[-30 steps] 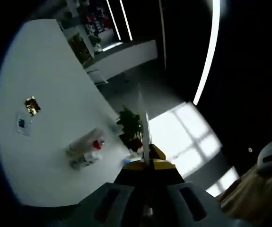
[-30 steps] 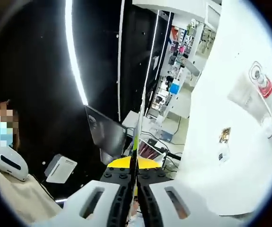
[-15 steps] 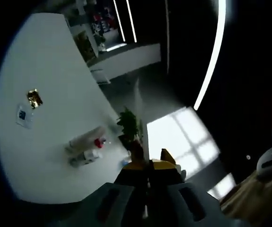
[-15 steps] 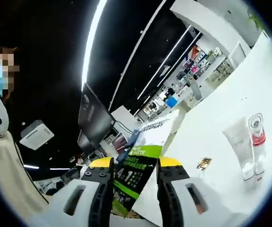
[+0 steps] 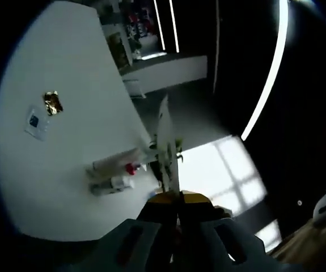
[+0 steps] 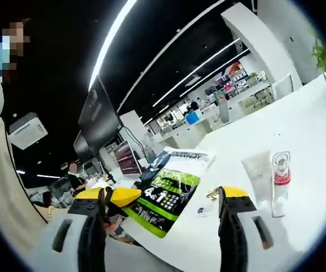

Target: Arrange the skincare products in the storage area until every visible bottle or jar stands upright without overlapping.

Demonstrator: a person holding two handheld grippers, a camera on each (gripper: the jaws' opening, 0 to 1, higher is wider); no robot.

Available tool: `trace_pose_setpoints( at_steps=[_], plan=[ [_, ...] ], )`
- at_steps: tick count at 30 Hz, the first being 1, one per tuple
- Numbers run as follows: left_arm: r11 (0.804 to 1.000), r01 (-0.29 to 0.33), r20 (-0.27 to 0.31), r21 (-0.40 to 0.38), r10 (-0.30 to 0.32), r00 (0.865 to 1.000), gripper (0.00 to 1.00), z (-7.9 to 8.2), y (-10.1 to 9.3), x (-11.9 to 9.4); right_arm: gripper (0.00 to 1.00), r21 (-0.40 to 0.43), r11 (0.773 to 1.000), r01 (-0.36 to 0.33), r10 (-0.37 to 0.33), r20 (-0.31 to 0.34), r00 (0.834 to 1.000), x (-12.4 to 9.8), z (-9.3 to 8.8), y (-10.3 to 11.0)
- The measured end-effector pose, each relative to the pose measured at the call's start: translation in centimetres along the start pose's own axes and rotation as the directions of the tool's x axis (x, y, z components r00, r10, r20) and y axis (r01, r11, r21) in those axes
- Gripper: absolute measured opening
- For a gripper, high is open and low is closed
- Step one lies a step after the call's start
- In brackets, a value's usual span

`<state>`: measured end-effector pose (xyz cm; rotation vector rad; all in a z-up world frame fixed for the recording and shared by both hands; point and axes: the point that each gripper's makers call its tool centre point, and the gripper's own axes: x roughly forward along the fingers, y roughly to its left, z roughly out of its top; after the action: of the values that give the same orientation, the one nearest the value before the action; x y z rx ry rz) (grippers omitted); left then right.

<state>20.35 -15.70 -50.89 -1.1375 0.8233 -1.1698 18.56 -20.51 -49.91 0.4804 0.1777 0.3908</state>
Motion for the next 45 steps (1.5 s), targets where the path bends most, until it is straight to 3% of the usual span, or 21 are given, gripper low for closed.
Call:
trace_pose_setpoints(
  at_steps=[3,9,12,16,27,32,35,39,45],
  plan=[
    [1.0,-0.018,-0.006,-0.009,0.018,1.0,0.0,-0.3,0.9,0.5,0.96,-0.01,1.0,0.028,-0.028,0.002,1.0,-0.6,-0.4,-0.5],
    [0.997,-0.066,-0.023,-0.03,0.065,0.998,0.0,-1.1,3.2,1.4,0.99,-0.095,0.991,0.094,-0.101,-0.065,0.993,-1.7,-2.4,-2.0],
    [0.995,-0.093,-0.02,-0.038,0.092,0.996,0.0,-1.2,4.1,1.8,1.0,-0.104,0.988,0.115,-0.123,-0.071,0.99,-2.2,-3.0,-2.6],
    [0.989,-0.147,-0.046,0.026,0.148,0.988,0.0,-1.8,5.4,2.1,1.0,-0.118,0.983,0.144,-0.154,-0.083,0.985,-2.9,-4.0,-3.5],
    [0.975,-0.222,-0.036,0.027,0.222,0.974,0.0,-2.4,8.6,2.9,1.0,-0.166,0.96,0.227,-0.249,-0.125,0.96,-3.9,-7.2,-6.0],
    [0.965,-0.259,-0.041,0.04,0.261,0.964,0.0,-2.6,10.3,2.9,1.0,-0.192,0.948,0.255,-0.274,-0.081,0.958,-3.9,-6.6,-6.7],
    [0.955,-0.292,-0.049,0.051,0.294,0.955,0.0,-2.7,11.7,2.9,1.0,-0.2,0.938,0.285,-0.309,-0.103,0.945,-3.8,-7.2,-7.5],
    [0.949,-0.312,-0.059,0.05,0.314,0.948,0.0,-2.9,13.0,3.2,1.0,-0.194,0.936,0.294,-0.316,-0.088,0.945,-3.1,-7.2,-7.2],
    [0.94,-0.335,-0.073,0.065,0.34,0.938,0.0,-3.2,14.3,3.8,1.0,-0.232,0.933,0.274,-0.31,-0.133,0.941,-2.9,-8.3,-7.1]
  ],
)
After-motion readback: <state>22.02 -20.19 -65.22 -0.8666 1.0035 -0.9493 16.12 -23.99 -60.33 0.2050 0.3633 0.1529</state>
